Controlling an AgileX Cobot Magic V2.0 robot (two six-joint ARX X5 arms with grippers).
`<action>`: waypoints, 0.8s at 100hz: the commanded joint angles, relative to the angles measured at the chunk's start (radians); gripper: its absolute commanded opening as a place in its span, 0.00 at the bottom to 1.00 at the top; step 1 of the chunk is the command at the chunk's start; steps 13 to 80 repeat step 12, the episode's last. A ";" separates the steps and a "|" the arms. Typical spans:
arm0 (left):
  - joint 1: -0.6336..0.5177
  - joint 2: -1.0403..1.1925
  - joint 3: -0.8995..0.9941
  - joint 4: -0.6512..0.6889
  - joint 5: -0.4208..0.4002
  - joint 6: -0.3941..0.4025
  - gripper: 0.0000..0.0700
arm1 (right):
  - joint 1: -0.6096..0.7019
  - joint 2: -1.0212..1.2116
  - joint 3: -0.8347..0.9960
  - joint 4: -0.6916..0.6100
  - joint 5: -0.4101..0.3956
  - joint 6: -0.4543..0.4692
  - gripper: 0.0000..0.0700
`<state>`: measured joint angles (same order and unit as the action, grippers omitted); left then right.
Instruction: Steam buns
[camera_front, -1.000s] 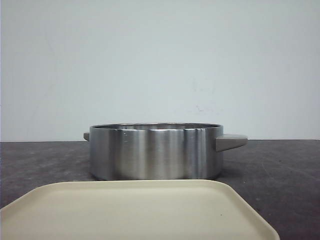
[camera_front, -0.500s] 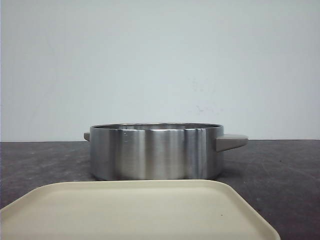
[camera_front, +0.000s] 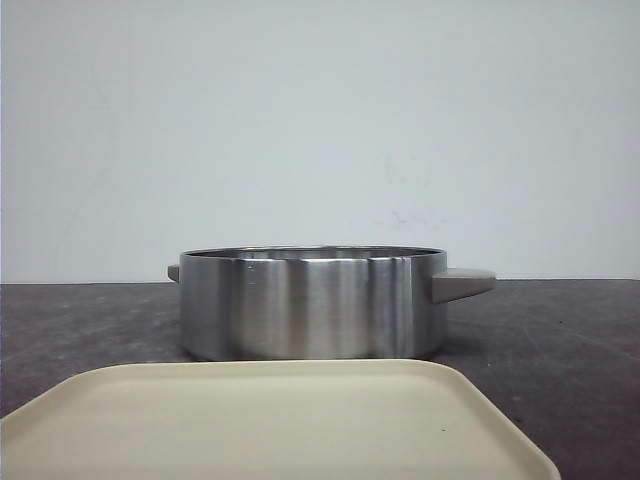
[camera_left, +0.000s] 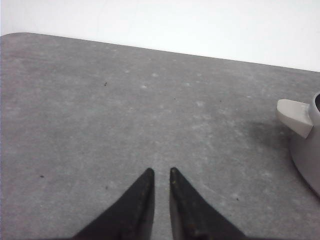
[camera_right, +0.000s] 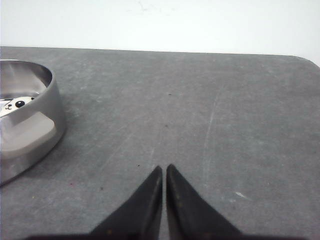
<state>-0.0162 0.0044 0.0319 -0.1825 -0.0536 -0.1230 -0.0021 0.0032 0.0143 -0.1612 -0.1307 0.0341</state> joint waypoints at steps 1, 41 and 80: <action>0.000 -0.001 -0.018 -0.005 0.001 -0.005 0.04 | -0.002 0.000 -0.003 0.006 0.000 0.011 0.01; 0.000 -0.001 -0.018 -0.005 0.001 -0.005 0.04 | -0.002 0.000 -0.003 0.006 0.000 0.011 0.01; 0.000 -0.001 -0.018 -0.005 0.001 -0.005 0.04 | -0.002 0.000 -0.003 0.006 0.000 0.011 0.01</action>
